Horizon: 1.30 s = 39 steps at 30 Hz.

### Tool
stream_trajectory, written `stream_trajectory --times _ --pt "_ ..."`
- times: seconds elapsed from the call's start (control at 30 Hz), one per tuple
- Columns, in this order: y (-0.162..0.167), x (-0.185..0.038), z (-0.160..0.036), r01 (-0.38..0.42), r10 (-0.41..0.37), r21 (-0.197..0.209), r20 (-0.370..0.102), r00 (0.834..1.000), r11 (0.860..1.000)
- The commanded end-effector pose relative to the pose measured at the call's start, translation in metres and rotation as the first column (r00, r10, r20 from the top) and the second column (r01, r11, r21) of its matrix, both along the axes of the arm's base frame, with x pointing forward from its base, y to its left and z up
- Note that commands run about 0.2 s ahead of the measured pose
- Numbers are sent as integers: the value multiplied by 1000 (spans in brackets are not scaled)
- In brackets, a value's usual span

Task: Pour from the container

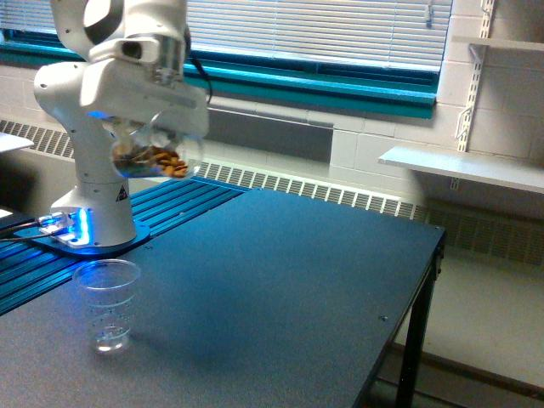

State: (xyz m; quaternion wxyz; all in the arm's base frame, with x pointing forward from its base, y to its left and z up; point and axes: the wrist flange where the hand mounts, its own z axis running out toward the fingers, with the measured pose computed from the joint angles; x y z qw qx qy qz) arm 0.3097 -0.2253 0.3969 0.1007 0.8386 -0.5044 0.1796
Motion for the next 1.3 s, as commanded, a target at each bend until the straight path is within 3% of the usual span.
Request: stream_trajectory --times 0.03,0.33,0.53,1.3 --pt "-6 -25 -13 26 -26 20 -28 999 999" --pt "-15 -59 -37 78 -74 40 -92 993 996" --pt "-20 -71 -46 107 -101 51 -107 989 993" --pt "-28 -92 -82 155 -133 98 -197 971 983"
